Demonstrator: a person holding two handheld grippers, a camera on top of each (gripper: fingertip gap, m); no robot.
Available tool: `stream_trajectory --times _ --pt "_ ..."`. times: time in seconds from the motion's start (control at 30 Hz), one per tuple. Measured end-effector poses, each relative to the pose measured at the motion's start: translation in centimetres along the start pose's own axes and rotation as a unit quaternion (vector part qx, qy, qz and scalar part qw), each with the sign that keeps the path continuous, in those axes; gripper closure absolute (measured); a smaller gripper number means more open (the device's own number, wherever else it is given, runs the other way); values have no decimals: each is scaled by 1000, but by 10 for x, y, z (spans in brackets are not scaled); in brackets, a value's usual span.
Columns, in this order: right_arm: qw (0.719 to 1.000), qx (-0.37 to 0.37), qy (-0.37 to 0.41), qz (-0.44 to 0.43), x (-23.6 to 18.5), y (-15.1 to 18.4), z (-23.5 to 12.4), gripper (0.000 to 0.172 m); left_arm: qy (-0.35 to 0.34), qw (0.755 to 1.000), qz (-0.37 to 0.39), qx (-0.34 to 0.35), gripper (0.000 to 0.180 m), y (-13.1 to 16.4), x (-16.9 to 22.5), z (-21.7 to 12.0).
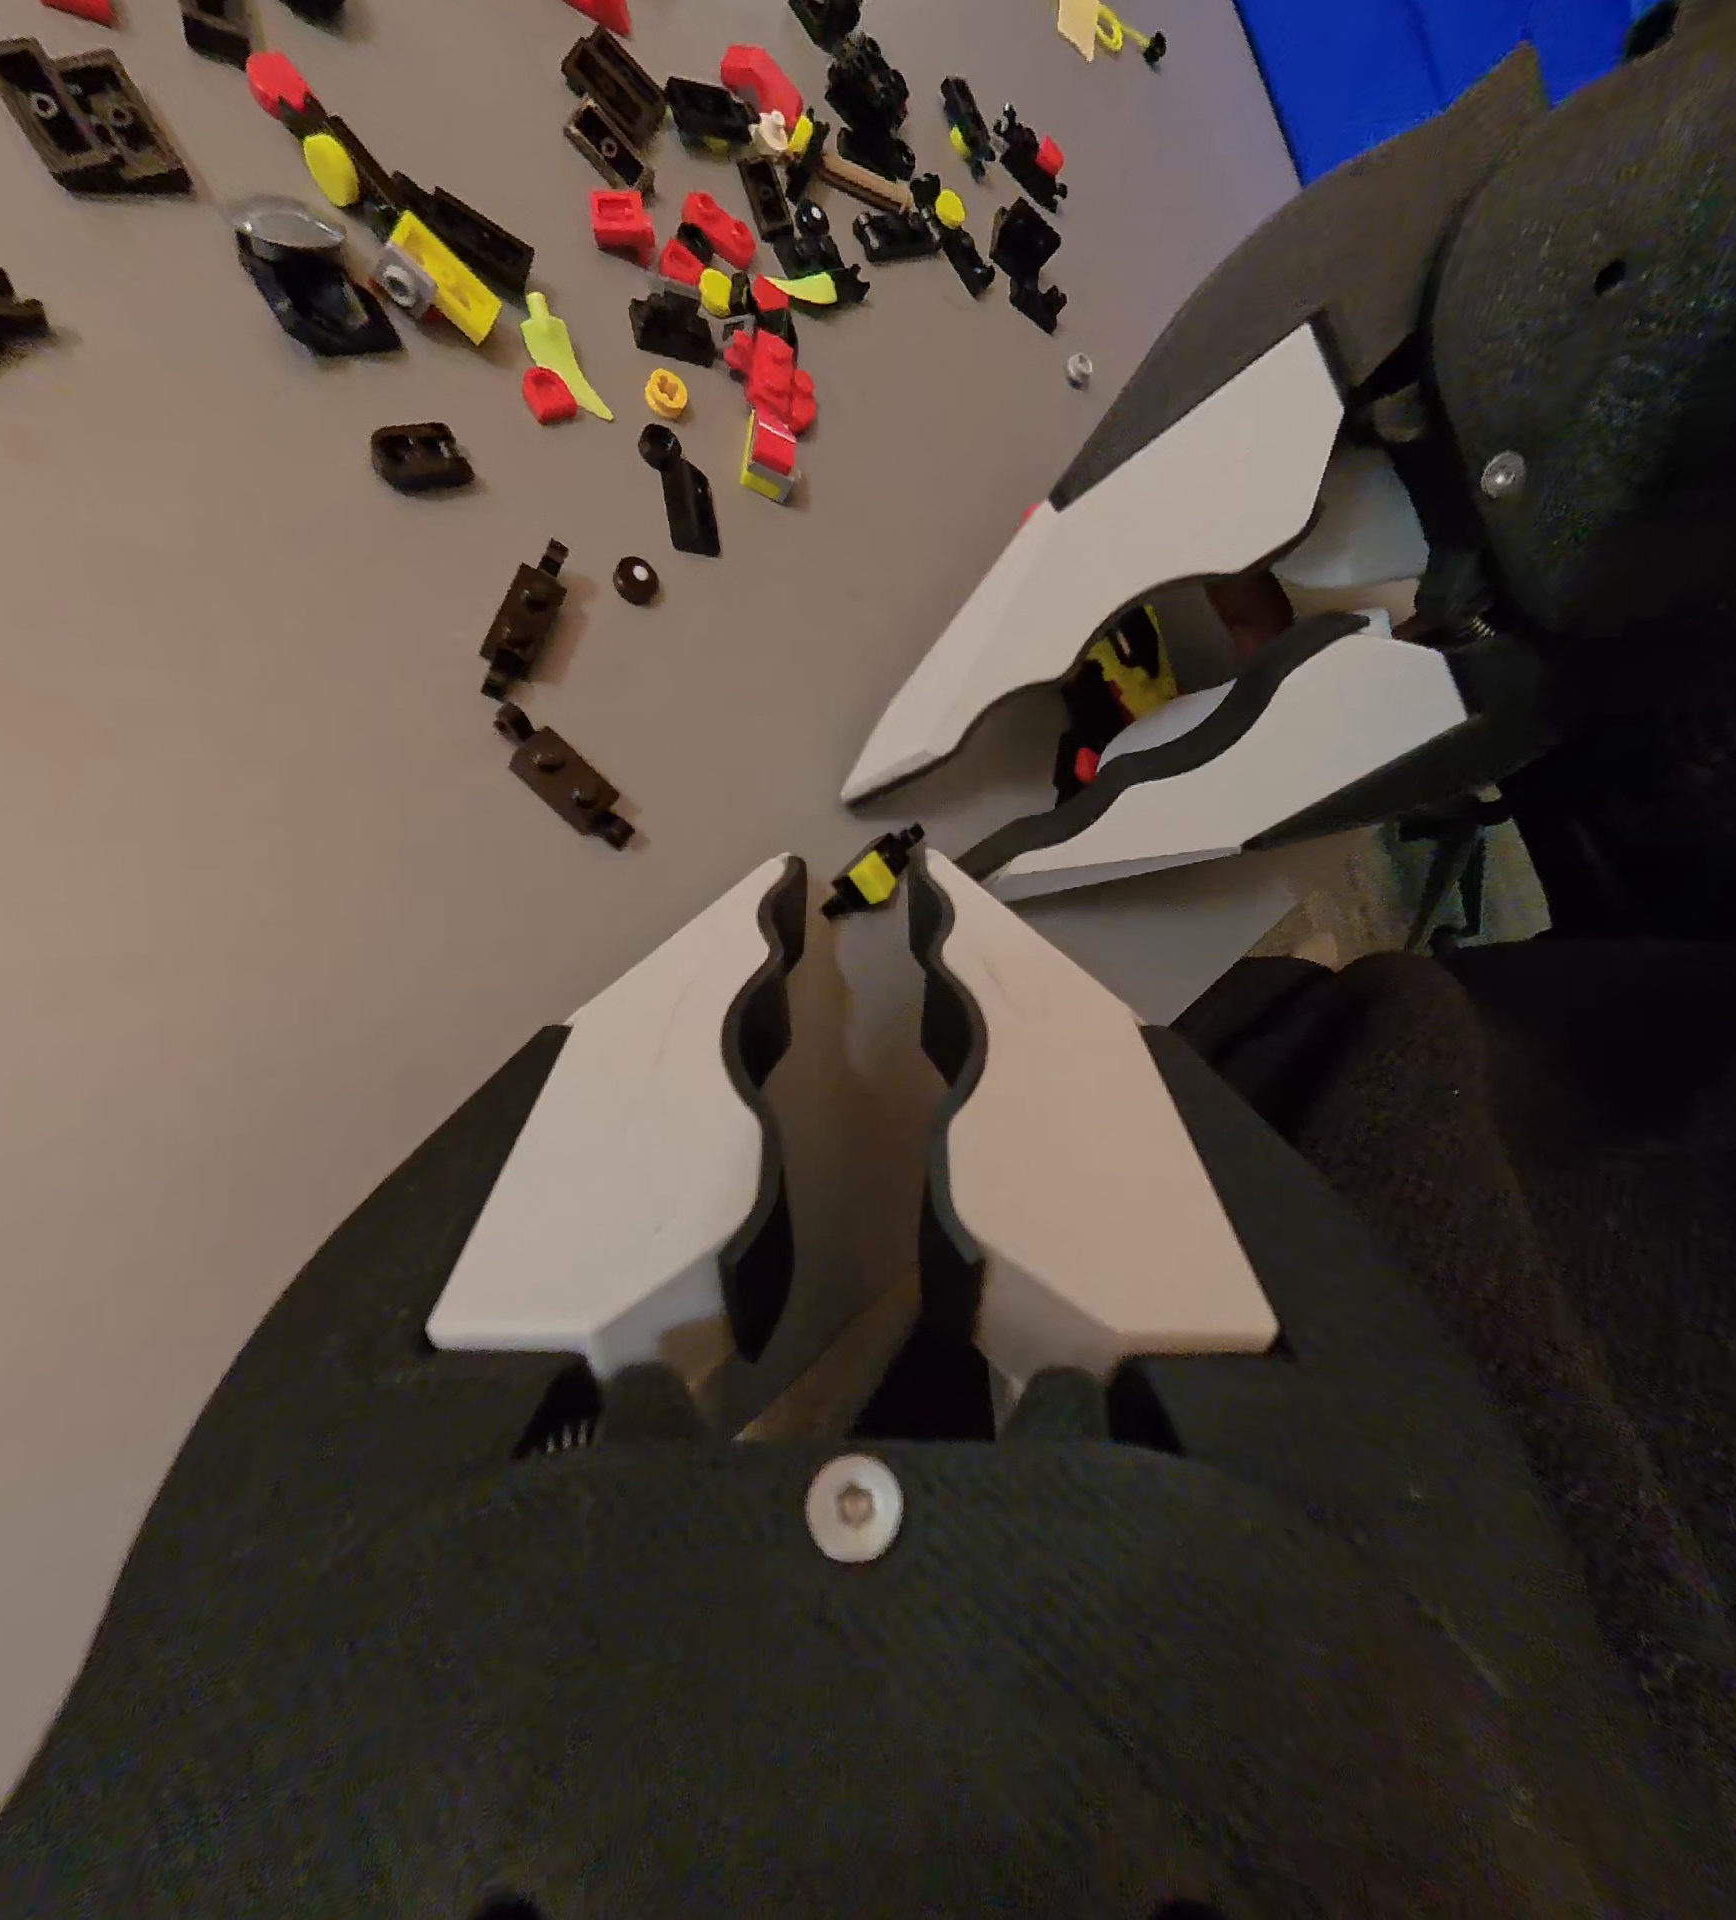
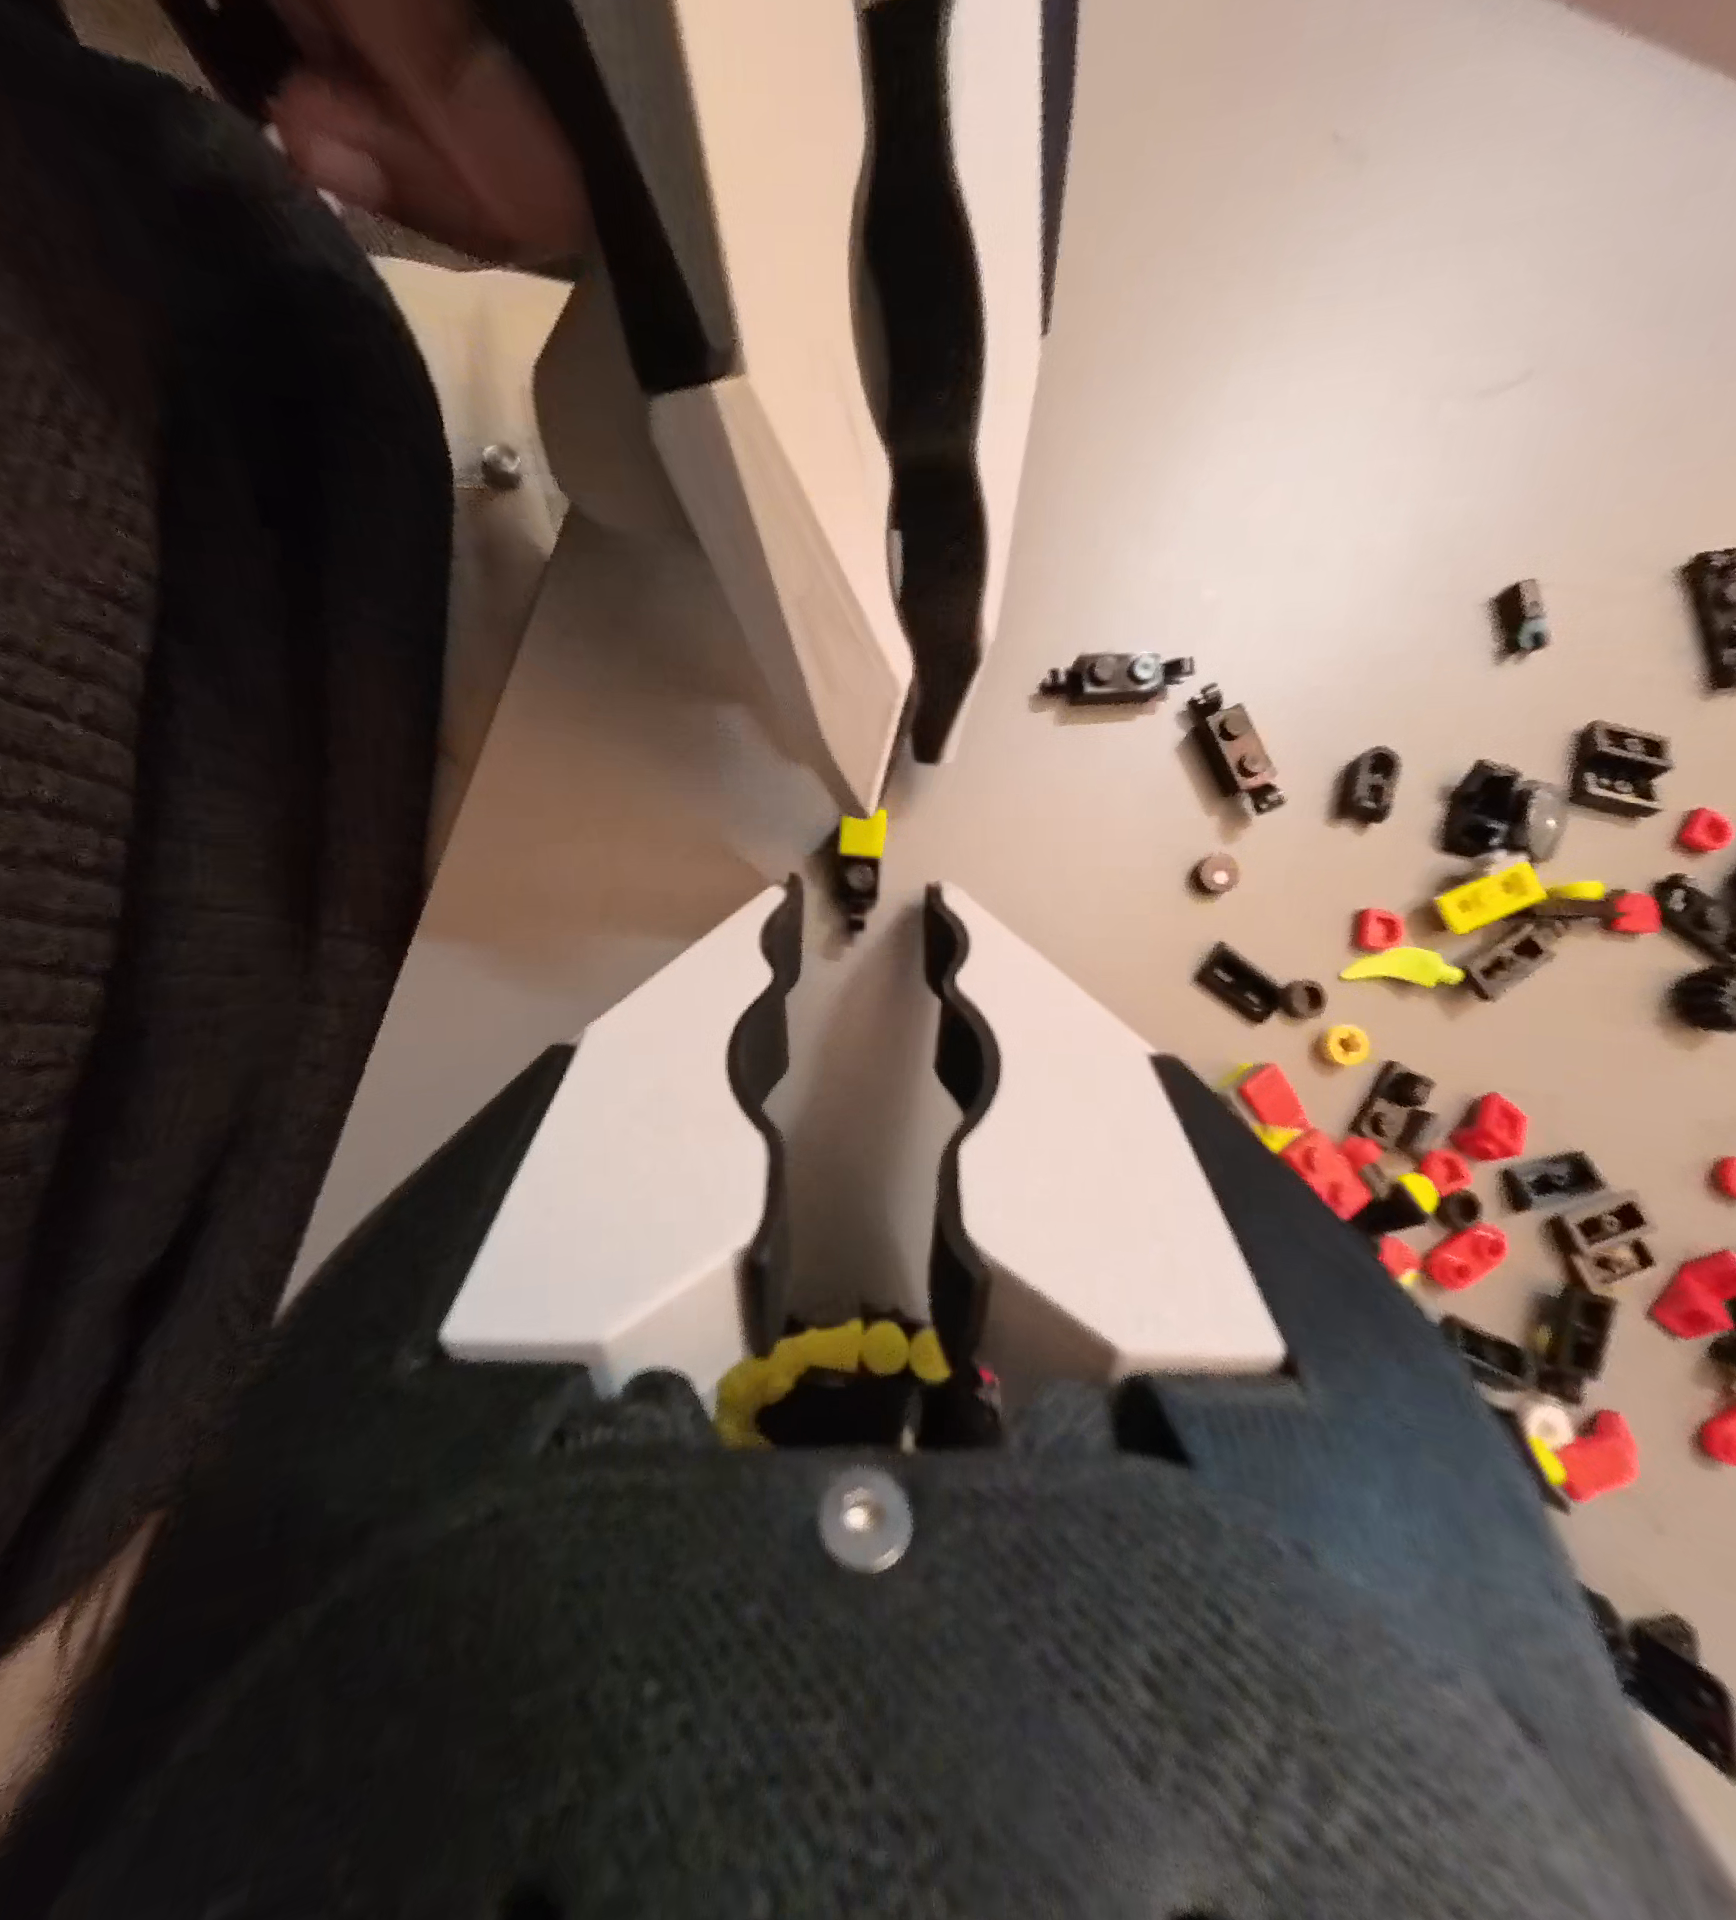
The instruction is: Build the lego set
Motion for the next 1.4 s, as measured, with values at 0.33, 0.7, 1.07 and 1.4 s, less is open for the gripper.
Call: stream_trajectory --times 0.33,0.7,1.07,1.4 --pt "993 71 -10 91 9 -14 -17 165 19 996 -13 88 137 -26 -15 -20" --pt "894 341 -162 241 -11 -52 -68 166 225 959 -18 170 148 -43 33 -58" --pt "865 384 -189 261 -26 -47 -75 166 286 948 -7 141 174 -38 49 -59" --pt "926 327 28 186 -16 -24 -82 147 290 950 -66 98 174 -45 47 -37"
Point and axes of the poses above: each gripper's, where its closed fingertips meet, z out along the fingers, y out of its underside, x = y × z across the jaws, the point moved 3 cm from there along -z, back along the fingers, and after that the axes turned 12 degrees about -y, right-handed, at the moved point
